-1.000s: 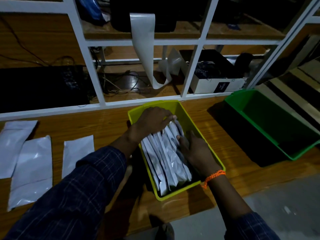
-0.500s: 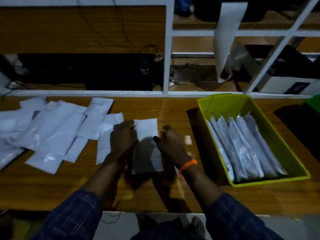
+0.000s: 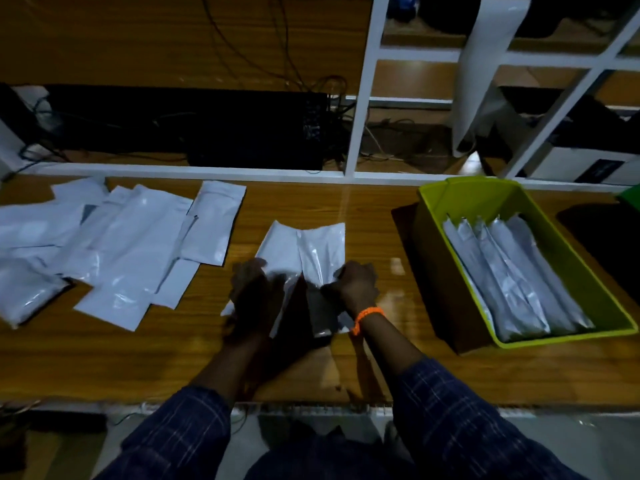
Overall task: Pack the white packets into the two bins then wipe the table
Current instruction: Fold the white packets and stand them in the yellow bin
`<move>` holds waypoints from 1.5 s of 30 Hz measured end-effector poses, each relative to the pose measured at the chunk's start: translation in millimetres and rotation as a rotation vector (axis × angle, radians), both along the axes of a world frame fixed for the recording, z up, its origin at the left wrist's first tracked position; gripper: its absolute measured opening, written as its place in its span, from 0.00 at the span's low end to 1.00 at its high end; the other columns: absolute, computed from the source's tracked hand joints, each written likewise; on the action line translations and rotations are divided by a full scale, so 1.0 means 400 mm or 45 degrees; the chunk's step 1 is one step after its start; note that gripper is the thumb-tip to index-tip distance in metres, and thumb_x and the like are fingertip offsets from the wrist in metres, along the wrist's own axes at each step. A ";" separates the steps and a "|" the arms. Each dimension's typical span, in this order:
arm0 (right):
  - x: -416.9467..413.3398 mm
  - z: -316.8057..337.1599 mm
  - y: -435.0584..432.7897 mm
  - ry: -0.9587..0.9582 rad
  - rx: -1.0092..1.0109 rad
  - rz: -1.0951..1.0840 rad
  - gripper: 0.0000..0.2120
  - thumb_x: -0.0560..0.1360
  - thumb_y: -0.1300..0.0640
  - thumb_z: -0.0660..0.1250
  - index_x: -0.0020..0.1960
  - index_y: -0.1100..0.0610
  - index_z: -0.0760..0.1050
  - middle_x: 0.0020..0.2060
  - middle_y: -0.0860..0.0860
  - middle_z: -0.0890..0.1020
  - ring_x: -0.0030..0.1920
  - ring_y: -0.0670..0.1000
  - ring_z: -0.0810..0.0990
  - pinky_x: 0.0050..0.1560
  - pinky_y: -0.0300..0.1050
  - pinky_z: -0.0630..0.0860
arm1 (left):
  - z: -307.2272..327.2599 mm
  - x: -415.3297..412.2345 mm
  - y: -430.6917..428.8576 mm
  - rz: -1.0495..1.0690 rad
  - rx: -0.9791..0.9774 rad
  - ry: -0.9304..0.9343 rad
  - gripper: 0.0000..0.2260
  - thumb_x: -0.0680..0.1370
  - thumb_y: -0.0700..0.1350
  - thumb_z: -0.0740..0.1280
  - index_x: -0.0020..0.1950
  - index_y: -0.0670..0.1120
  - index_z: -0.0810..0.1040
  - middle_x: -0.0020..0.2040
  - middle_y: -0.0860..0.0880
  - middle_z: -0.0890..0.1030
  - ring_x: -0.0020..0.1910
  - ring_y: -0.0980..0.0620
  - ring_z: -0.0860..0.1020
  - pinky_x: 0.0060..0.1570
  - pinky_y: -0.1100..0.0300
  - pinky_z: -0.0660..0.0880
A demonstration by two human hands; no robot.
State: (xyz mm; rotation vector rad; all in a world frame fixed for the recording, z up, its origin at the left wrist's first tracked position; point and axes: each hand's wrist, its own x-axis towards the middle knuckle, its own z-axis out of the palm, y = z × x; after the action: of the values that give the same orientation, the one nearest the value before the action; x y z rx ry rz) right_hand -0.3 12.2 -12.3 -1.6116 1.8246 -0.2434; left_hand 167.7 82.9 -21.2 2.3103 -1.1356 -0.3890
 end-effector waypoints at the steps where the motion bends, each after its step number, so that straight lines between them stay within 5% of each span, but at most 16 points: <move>1: -0.013 -0.005 0.013 -0.055 -0.084 0.020 0.24 0.61 0.50 0.78 0.51 0.57 0.73 0.56 0.59 0.75 0.63 0.61 0.70 0.55 0.54 0.75 | 0.000 0.001 -0.006 0.039 0.019 -0.034 0.30 0.72 0.55 0.74 0.69 0.45 0.70 0.66 0.41 0.73 0.64 0.39 0.72 0.58 0.44 0.74; 4: -0.045 -0.029 0.053 -0.330 -0.204 -0.140 0.30 0.58 0.56 0.78 0.52 0.60 0.65 0.41 0.52 0.76 0.46 0.59 0.79 0.35 0.44 0.72 | 0.004 0.017 -0.032 0.115 0.157 0.225 0.45 0.68 0.52 0.79 0.77 0.42 0.59 0.71 0.38 0.69 0.68 0.36 0.69 0.64 0.42 0.71; 7: -0.070 -0.028 0.062 -0.431 -0.120 -0.214 0.24 0.55 0.53 0.76 0.44 0.58 0.68 0.33 0.48 0.75 0.36 0.55 0.80 0.30 0.46 0.73 | 0.023 0.025 -0.043 0.131 0.064 0.688 0.35 0.66 0.46 0.81 0.69 0.40 0.70 0.63 0.39 0.77 0.62 0.37 0.76 0.56 0.48 0.75; 12: -0.132 0.089 0.069 -0.612 -0.304 -0.219 0.10 0.61 0.56 0.75 0.32 0.53 0.73 0.29 0.46 0.79 0.31 0.47 0.79 0.29 0.44 0.73 | 0.169 -0.068 -0.013 -0.034 -0.252 1.149 0.16 0.75 0.57 0.72 0.53 0.46 0.81 0.49 0.46 0.86 0.48 0.46 0.84 0.47 0.52 0.80; 14: -0.175 0.167 0.061 -0.612 -0.384 -0.071 0.06 0.63 0.57 0.73 0.39 0.55 0.79 0.34 0.47 0.83 0.36 0.46 0.82 0.35 0.48 0.79 | 0.230 -0.110 -0.022 -0.131 -0.302 1.374 0.20 0.76 0.62 0.68 0.54 0.47 0.81 0.49 0.45 0.86 0.47 0.45 0.85 0.48 0.50 0.81; 17: -0.236 0.294 0.054 -0.728 -0.441 0.067 0.13 0.70 0.61 0.68 0.53 0.55 0.81 0.48 0.49 0.86 0.49 0.48 0.84 0.50 0.52 0.82 | 0.266 -0.200 -0.063 -0.190 -0.240 1.481 0.31 0.71 0.69 0.65 0.57 0.44 0.81 0.49 0.42 0.86 0.46 0.42 0.85 0.47 0.48 0.82; 21: -0.307 0.403 0.071 -1.088 -0.193 -0.027 0.13 0.74 0.66 0.60 0.55 0.63 0.78 0.49 0.58 0.84 0.51 0.59 0.83 0.49 0.54 0.77 | 0.278 -0.379 -0.116 -0.413 -0.456 1.365 0.25 0.76 0.64 0.67 0.61 0.45 0.79 0.55 0.45 0.85 0.54 0.46 0.84 0.58 0.45 0.79; 24: -0.389 0.445 0.071 -1.236 -0.240 -0.016 0.11 0.81 0.55 0.64 0.59 0.57 0.79 0.55 0.53 0.84 0.59 0.52 0.82 0.62 0.53 0.75 | 0.313 -0.494 -0.154 -0.547 -0.485 1.294 0.25 0.76 0.66 0.64 0.64 0.50 0.75 0.58 0.50 0.83 0.57 0.52 0.82 0.59 0.50 0.77; 26: -0.464 0.475 0.076 -1.278 -0.263 0.027 0.15 0.80 0.49 0.67 0.64 0.55 0.78 0.58 0.51 0.84 0.60 0.51 0.82 0.63 0.51 0.76 | 0.324 -0.570 -0.176 -0.610 -0.424 1.217 0.28 0.72 0.73 0.62 0.64 0.56 0.71 0.61 0.50 0.80 0.59 0.49 0.80 0.61 0.46 0.76; 29: -0.583 0.498 0.059 -1.056 -0.449 0.000 0.04 0.78 0.55 0.70 0.50 0.53 0.81 0.40 0.43 0.86 0.40 0.42 0.84 0.39 0.35 0.78 | 0.339 -0.691 -0.205 -0.734 -0.409 1.246 0.25 0.74 0.70 0.59 0.62 0.55 0.68 0.62 0.48 0.78 0.61 0.47 0.78 0.62 0.42 0.75; 31: -0.690 0.487 0.027 -0.828 -0.577 -0.096 0.06 0.77 0.59 0.70 0.41 0.53 0.79 0.29 0.43 0.82 0.29 0.39 0.77 0.32 0.39 0.73 | 0.347 -0.771 -0.235 -0.812 -0.407 1.293 0.21 0.77 0.65 0.59 0.62 0.53 0.70 0.60 0.48 0.79 0.60 0.47 0.78 0.63 0.45 0.74; 33: -0.807 0.470 -0.004 -0.497 -0.708 -0.192 0.04 0.74 0.55 0.71 0.48 0.54 0.80 0.38 0.46 0.84 0.38 0.45 0.82 0.41 0.49 0.78 | 0.344 -0.829 -0.271 -0.947 -0.401 1.071 0.15 0.80 0.54 0.59 0.65 0.50 0.70 0.58 0.49 0.78 0.58 0.49 0.77 0.60 0.52 0.73; 36: -0.939 0.471 -0.025 -0.156 -0.784 -0.289 0.18 0.72 0.53 0.72 0.60 0.57 0.77 0.52 0.55 0.83 0.54 0.56 0.82 0.55 0.52 0.78 | 0.297 -0.900 -0.336 -1.502 -0.303 0.290 0.13 0.75 0.39 0.63 0.58 0.39 0.77 0.54 0.39 0.80 0.54 0.41 0.76 0.53 0.51 0.74; 39: -0.979 0.449 -0.041 -0.156 -0.681 -0.163 0.19 0.70 0.52 0.72 0.59 0.57 0.76 0.52 0.55 0.83 0.53 0.57 0.82 0.54 0.52 0.78 | 0.275 -0.952 -0.381 -1.942 -0.041 -0.478 0.14 0.74 0.46 0.60 0.44 0.40 0.82 0.44 0.40 0.83 0.49 0.38 0.79 0.52 0.47 0.75; 42: -0.944 0.394 -0.076 -0.128 -0.478 -0.028 0.17 0.71 0.56 0.74 0.56 0.61 0.77 0.48 0.56 0.82 0.49 0.56 0.81 0.48 0.49 0.76 | 0.234 -0.942 -0.394 -2.039 -0.156 -0.623 0.20 0.73 0.51 0.57 0.43 0.41 0.85 0.41 0.42 0.85 0.45 0.41 0.83 0.48 0.48 0.80; 45: -0.910 0.344 -0.134 -0.001 -0.428 0.075 0.14 0.70 0.60 0.74 0.52 0.64 0.76 0.43 0.61 0.81 0.45 0.60 0.80 0.40 0.47 0.70 | 0.163 -0.889 -0.418 -2.040 -0.194 -0.516 0.19 0.78 0.53 0.60 0.47 0.40 0.83 0.45 0.40 0.83 0.48 0.40 0.79 0.53 0.44 0.77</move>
State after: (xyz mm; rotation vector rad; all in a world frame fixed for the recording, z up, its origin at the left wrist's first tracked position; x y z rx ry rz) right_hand -364.4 -41.2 125.5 -1.8879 1.8030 -0.5479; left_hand -188.0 -84.3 43.9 0.8656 -2.8798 -0.3149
